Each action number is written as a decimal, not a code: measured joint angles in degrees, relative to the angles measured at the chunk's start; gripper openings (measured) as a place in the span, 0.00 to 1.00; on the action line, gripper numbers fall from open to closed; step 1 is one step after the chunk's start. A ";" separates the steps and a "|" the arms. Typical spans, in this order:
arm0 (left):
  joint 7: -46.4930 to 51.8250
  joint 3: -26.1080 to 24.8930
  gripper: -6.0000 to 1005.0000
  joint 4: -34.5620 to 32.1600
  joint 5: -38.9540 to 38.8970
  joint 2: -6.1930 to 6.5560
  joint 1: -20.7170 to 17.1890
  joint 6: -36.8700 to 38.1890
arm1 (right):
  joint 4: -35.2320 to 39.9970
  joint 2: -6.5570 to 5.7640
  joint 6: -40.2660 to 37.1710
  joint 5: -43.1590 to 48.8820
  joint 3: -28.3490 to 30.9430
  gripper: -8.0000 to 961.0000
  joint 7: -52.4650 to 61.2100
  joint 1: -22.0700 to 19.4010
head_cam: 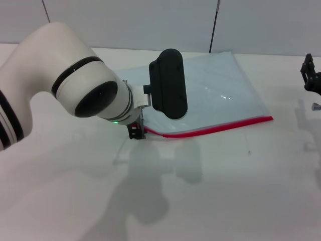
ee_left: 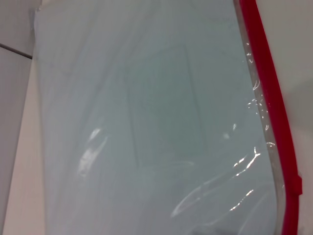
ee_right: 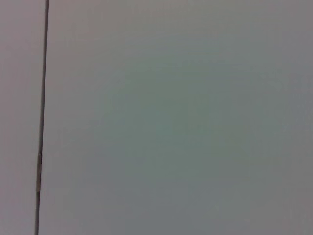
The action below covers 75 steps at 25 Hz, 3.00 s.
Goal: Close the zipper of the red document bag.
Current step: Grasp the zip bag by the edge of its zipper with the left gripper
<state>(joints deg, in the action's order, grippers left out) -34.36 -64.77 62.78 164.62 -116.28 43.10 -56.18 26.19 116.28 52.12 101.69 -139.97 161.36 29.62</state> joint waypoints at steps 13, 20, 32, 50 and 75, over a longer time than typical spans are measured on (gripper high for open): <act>0.00 -0.61 0.43 -0.03 0.00 0.00 -0.11 1.66 | 0.00 0.00 0.00 0.00 0.08 0.63 0.00 0.13; 0.03 -0.14 0.24 -1.30 0.00 0.00 -0.08 2.90 | 0.10 0.06 0.00 0.00 0.15 0.63 0.00 0.17; 1.98 0.00 0.13 -1.76 0.00 0.03 -0.05 4.70 | 1.17 0.08 0.05 0.00 0.13 0.63 0.00 0.18; 2.15 -4.52 0.06 14.35 0.00 0.56 -8.48 10.30 | 5.55 -0.17 0.54 -0.40 7.20 0.62 -0.49 -1.53; -2.07 -10.28 0.06 28.57 0.00 0.00 -16.81 16.49 | 48.19 -1.76 -55.82 14.69 42.58 0.60 -23.07 -13.17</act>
<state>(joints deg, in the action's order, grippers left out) -36.43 -75.05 91.35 164.62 -116.28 26.29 -39.70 74.38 114.52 -3.70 116.38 -97.39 138.29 16.45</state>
